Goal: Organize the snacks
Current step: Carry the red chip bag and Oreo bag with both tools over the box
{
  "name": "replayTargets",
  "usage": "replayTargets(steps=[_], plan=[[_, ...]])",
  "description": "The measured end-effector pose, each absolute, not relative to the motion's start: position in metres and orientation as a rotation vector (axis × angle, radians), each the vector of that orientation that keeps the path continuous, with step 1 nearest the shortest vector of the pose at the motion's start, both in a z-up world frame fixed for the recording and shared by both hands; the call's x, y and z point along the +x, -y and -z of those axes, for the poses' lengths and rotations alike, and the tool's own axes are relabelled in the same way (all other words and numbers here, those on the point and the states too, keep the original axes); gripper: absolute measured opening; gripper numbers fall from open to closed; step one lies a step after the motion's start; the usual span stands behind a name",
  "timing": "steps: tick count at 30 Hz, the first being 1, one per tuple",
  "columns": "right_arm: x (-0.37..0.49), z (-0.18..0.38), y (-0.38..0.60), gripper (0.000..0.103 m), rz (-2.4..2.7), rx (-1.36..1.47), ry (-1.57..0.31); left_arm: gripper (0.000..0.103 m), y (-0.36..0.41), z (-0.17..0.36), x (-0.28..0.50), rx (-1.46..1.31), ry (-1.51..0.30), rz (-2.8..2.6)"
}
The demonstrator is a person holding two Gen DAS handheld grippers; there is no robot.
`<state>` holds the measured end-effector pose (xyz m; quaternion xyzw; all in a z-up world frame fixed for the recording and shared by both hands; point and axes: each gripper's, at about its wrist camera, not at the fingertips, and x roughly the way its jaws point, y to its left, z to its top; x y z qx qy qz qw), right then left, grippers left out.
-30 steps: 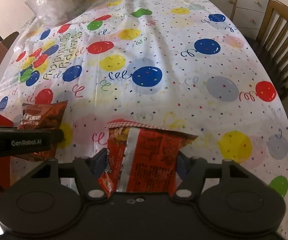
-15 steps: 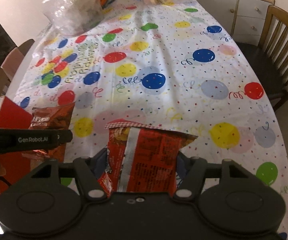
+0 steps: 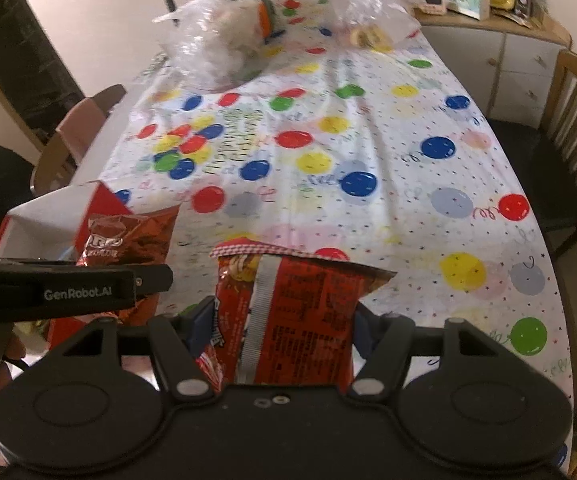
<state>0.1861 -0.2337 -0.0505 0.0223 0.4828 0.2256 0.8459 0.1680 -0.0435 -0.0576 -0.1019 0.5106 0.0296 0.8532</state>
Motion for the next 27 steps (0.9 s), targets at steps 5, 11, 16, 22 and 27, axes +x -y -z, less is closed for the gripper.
replayTargets(steps=[5,11,16,22,27], plan=[[0.169,0.037,0.22,0.066,-0.509,0.037,-1.0,0.05,0.025,0.04,0.141,-0.233,-1.043,-0.065],[0.153,0.025,0.197,0.066,-0.535,0.028,-0.979,0.05,-0.006,0.028,0.115,-0.264,-1.019,-0.091],[0.142,0.016,0.171,0.066,-0.563,0.014,-0.959,0.05,-0.034,0.019,0.098,-0.269,-0.991,-0.111],[0.132,0.01,0.133,0.066,-0.593,-0.013,-0.943,0.05,-0.077,0.009,0.082,-0.272,-0.959,-0.156],[0.128,0.007,0.099,0.066,-0.616,-0.035,-0.933,0.05,-0.117,0.007,0.07,-0.277,-0.947,-0.207]])
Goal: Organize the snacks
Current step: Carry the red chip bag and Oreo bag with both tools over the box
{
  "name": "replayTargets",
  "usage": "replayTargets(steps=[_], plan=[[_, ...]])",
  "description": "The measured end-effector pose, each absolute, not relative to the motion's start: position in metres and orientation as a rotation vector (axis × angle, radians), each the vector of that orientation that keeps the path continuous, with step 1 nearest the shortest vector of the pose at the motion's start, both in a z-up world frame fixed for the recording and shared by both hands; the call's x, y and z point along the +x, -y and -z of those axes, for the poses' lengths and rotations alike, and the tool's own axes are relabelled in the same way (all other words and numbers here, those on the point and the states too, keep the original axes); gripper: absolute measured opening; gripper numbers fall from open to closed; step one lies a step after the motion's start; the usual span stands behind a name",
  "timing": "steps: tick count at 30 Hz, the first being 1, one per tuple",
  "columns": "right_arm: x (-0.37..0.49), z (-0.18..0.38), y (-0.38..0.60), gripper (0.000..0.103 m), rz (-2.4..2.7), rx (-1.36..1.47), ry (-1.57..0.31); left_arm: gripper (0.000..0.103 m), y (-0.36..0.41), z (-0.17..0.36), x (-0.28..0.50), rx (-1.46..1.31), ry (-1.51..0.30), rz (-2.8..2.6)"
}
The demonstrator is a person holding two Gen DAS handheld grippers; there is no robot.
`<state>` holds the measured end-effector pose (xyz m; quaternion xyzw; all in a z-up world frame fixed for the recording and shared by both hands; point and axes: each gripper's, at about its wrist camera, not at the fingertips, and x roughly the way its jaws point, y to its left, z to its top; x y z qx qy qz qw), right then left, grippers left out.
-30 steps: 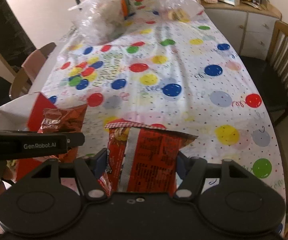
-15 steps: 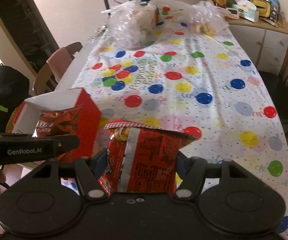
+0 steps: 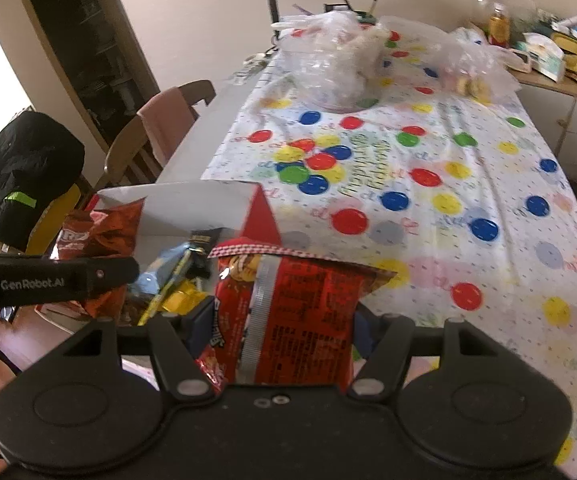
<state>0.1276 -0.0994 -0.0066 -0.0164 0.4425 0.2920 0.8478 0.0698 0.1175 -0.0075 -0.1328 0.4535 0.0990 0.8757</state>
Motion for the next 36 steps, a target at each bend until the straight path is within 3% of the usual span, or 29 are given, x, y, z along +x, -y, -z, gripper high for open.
replayTargets(steps=[16,36], plan=[[0.134,0.027,-0.005,0.066,-0.671,-0.15,-0.934,0.051,-0.213,0.035,0.063,-0.256,-0.987,-0.305],[0.164,0.079,-0.082,0.065,-0.773,-0.284,-0.997,0.05,-0.231,0.097,0.096,-0.205,-1.133,-0.29]])
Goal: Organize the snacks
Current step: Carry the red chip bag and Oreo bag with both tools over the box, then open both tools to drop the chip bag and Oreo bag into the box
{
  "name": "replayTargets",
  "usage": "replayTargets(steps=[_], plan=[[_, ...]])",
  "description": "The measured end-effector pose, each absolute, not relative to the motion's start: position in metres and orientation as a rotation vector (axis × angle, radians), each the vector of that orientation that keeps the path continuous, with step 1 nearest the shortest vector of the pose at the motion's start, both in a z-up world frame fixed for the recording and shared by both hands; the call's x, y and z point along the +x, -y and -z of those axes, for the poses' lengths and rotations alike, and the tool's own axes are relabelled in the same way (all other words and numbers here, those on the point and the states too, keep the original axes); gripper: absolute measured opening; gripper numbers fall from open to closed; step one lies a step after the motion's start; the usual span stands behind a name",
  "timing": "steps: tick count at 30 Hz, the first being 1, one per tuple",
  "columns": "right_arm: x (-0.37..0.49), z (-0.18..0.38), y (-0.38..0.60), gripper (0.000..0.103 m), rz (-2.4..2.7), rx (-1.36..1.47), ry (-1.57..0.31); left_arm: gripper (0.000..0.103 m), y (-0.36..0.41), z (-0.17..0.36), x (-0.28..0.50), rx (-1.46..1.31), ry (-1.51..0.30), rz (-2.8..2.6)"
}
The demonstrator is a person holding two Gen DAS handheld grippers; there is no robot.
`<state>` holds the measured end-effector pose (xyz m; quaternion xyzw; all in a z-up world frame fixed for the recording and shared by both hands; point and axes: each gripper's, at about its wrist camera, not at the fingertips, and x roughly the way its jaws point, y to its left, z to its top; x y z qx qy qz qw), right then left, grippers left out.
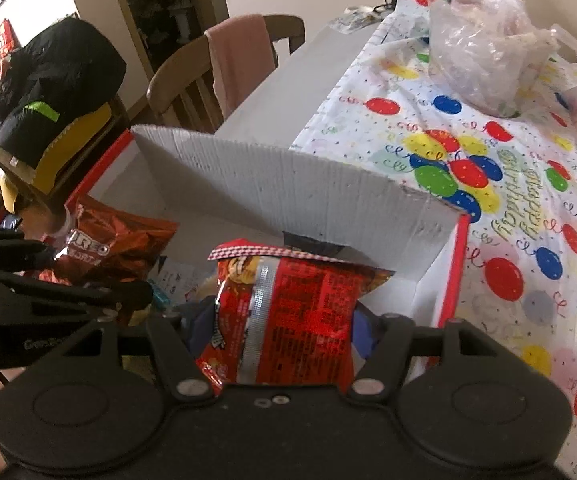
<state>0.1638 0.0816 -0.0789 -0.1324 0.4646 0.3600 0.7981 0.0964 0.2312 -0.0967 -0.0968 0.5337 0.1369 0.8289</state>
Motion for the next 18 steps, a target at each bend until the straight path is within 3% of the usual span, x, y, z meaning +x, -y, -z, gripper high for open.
replayTargets(steps=[13,18], plan=[[0.161,0.088,-0.086,0.068,-0.782,-0.329,-1.0,0.051,-0.23,0.118,0.104,-0.198,-1.192,-0.289],[0.163,0.087,-0.079,0.081,-0.76,-0.293,-1.008,0.053,-0.23,0.115,0.101,-0.205,-1.175,-0.285]])
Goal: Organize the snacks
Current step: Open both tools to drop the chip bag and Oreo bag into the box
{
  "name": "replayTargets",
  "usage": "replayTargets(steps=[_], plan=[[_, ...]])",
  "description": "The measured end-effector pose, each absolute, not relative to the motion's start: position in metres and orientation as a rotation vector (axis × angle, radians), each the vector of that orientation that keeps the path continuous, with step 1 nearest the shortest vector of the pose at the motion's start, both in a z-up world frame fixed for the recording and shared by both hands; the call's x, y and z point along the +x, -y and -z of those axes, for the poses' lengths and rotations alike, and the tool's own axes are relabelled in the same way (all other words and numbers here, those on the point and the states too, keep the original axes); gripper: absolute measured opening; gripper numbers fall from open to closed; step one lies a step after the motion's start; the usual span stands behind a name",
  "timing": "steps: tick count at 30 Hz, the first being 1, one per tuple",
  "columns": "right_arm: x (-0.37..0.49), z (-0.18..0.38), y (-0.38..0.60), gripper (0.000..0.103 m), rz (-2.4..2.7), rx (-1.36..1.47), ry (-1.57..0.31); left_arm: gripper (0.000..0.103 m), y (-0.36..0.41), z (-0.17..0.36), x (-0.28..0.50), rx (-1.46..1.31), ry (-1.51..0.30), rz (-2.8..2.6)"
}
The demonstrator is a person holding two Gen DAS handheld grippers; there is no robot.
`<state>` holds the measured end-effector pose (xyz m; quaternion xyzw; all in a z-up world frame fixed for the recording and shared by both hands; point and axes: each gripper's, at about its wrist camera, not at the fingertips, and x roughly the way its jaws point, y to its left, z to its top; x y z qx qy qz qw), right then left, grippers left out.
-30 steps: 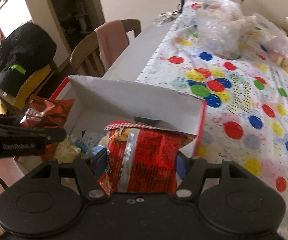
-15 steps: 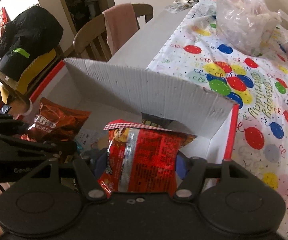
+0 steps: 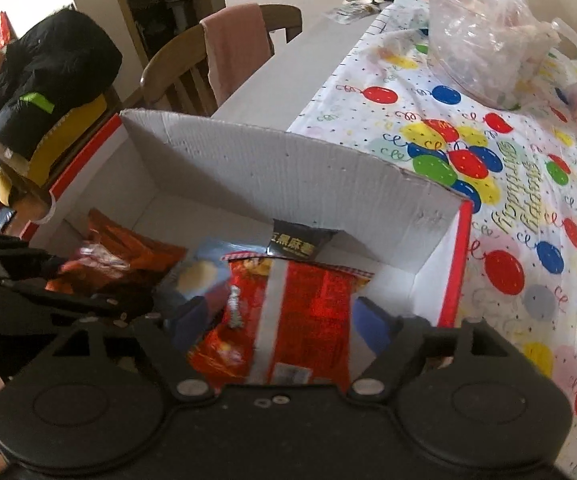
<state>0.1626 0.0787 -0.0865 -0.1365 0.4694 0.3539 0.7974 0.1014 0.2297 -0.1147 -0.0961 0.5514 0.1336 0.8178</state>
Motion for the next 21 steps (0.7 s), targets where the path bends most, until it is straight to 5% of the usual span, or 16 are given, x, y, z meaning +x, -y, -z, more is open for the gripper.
replayTargets(steps=[5,14,21], plan=[[0.158,0.079,-0.07,0.084,-0.758,-0.264,-0.999,0.064,-0.228,0.103,0.092,-0.2,-1.131,-0.294],[0.142,0.05,-0.048,0.097,-0.787,-0.202,-0.933,0.07,-0.224,0.072,0.066,-0.232,-1.021,-0.296],[0.126,0.026,-0.026,0.097,-0.802,-0.146,-0.865,0.071,-0.21,0.049,0.046,-0.232,-0.946,-0.292]])
